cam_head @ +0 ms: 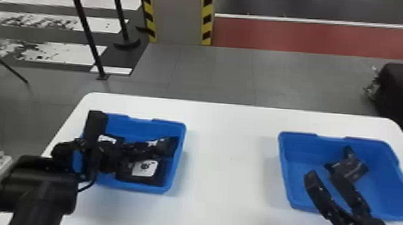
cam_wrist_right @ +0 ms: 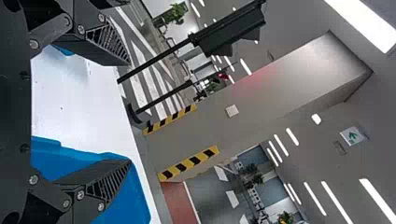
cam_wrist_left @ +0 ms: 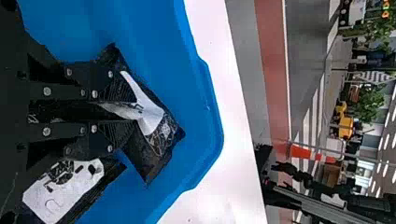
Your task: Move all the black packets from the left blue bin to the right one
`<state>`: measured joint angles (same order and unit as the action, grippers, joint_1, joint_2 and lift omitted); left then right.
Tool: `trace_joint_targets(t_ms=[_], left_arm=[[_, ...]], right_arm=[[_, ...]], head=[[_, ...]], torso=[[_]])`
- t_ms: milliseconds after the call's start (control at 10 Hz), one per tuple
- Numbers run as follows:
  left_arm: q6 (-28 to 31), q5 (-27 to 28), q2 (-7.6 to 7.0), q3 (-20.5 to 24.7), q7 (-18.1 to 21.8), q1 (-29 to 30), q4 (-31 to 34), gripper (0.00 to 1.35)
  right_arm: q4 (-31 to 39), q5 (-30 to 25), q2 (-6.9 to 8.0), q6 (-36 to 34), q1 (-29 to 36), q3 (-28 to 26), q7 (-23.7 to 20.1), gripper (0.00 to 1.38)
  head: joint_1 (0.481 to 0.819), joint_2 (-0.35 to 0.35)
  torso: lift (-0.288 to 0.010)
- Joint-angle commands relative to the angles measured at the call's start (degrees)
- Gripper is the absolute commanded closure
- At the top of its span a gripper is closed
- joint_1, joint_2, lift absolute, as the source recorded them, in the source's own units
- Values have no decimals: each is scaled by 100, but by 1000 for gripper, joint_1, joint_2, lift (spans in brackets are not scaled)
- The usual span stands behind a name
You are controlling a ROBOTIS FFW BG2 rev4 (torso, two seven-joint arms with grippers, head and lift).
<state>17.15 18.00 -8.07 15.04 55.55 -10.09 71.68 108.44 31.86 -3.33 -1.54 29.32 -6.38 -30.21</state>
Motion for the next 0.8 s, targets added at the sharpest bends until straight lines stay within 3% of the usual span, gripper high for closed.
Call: trace_joint_targets(t_ms=[0, 100, 200, 400, 600, 700], left_arm=[[-210, -7, 60, 131, 88, 52, 10, 1202], [-351, -60, 69, 166, 246, 67, 52, 1202], [-267, -271, 86, 184, 395, 348, 587, 1202], [521, -403, 209, 368, 545, 1332, 2710, 1202], [1027, -693, 244, 386, 659, 2077, 4159, 1202], [1126, -825, 297, 307, 686, 2260, 4581, 1202]], right_arm=[[-9, 40, 8, 0, -8, 32, -3, 303], [-9, 40, 8, 0, 7, 32, -20, 303], [5, 40, 8, 0, -8, 49, -20, 309], [19, 66, 8, 0, 21, 93, -46, 326], [89, 154, 8, -155, 7, 207, -152, 326], [89, 180, -1, -324, -78, 278, -284, 326]], head=[[695, 89], [695, 90], [695, 88], [695, 85], [695, 99], [695, 105]], torso=[[-110], [-110], [-110], [-110], [-110], [-110]])
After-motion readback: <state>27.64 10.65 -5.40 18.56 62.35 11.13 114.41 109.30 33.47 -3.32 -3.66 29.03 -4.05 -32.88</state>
